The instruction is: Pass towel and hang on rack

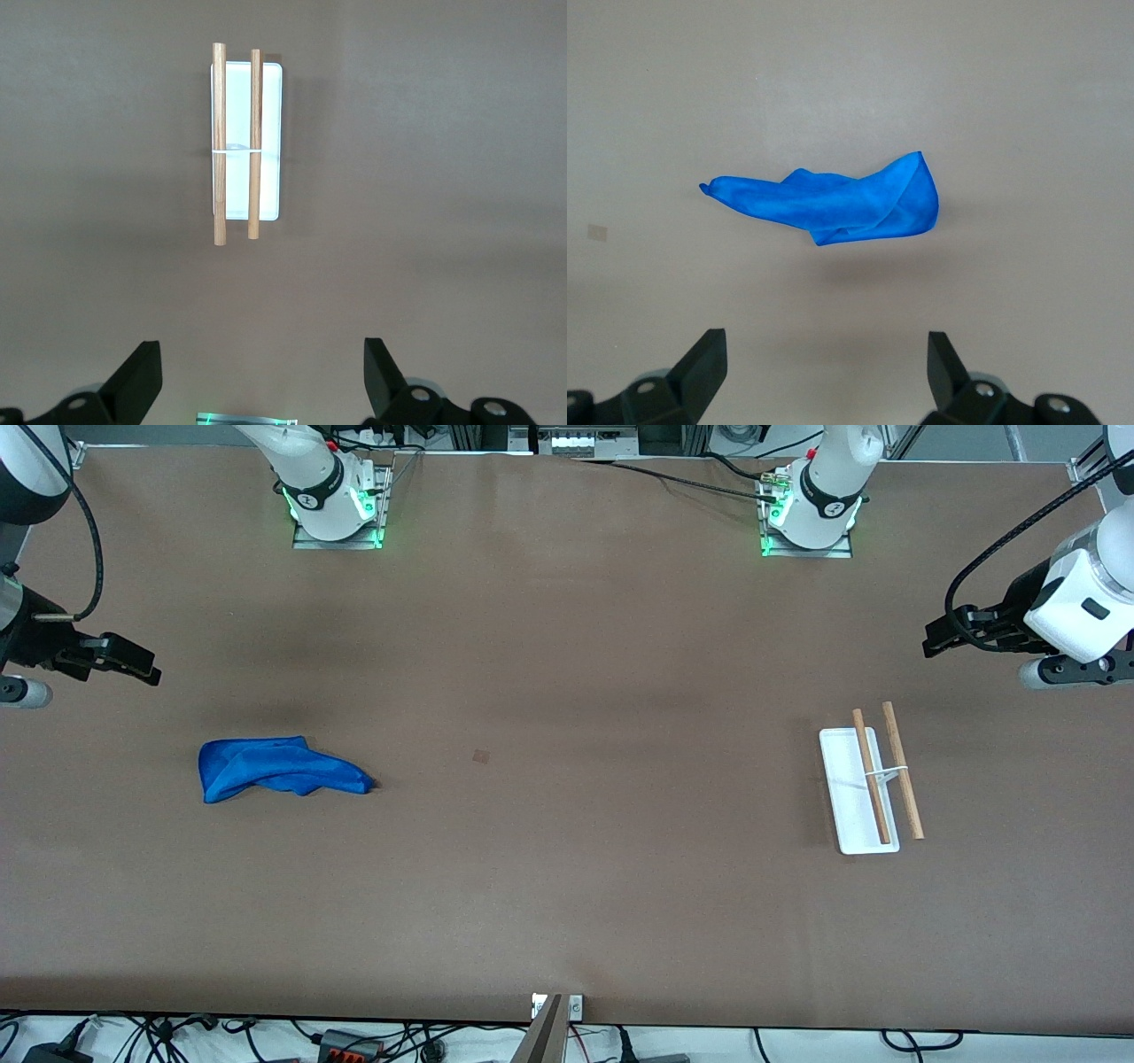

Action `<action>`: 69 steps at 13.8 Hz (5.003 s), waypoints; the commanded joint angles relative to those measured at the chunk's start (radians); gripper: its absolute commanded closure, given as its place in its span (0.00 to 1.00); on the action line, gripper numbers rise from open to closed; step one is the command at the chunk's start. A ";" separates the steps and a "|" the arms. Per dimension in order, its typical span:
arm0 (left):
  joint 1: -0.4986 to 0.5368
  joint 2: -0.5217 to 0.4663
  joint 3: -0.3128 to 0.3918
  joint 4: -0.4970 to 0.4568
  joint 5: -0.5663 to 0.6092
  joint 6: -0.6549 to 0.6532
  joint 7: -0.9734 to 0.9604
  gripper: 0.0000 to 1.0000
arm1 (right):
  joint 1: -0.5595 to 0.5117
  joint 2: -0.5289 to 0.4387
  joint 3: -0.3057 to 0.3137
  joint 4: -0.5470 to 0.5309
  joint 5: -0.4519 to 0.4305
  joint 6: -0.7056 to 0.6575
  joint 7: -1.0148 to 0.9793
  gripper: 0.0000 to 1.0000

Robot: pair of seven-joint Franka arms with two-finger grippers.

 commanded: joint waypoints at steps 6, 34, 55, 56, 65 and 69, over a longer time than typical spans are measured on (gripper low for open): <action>0.006 -0.003 -0.003 0.007 0.019 -0.012 0.013 0.00 | -0.014 -0.038 0.020 0.004 -0.019 -0.021 -0.015 0.00; 0.009 -0.003 -0.003 0.007 0.018 -0.012 0.013 0.00 | -0.014 -0.050 0.021 -0.031 -0.006 -0.010 -0.021 0.00; 0.010 -0.003 -0.001 0.007 0.016 -0.012 0.013 0.00 | -0.112 0.416 0.013 -0.020 -0.008 0.103 -0.020 0.00; 0.010 -0.003 -0.001 0.007 0.016 -0.012 0.011 0.00 | -0.118 0.445 0.013 -0.020 -0.008 0.111 -0.020 0.00; 0.010 -0.003 -0.001 0.007 0.013 -0.012 0.013 0.00 | -0.221 0.606 0.015 0.044 0.021 0.212 -0.124 0.00; 0.010 -0.003 -0.001 0.007 0.011 -0.012 0.013 0.00 | -0.269 0.678 0.015 0.070 0.173 0.251 -0.144 0.00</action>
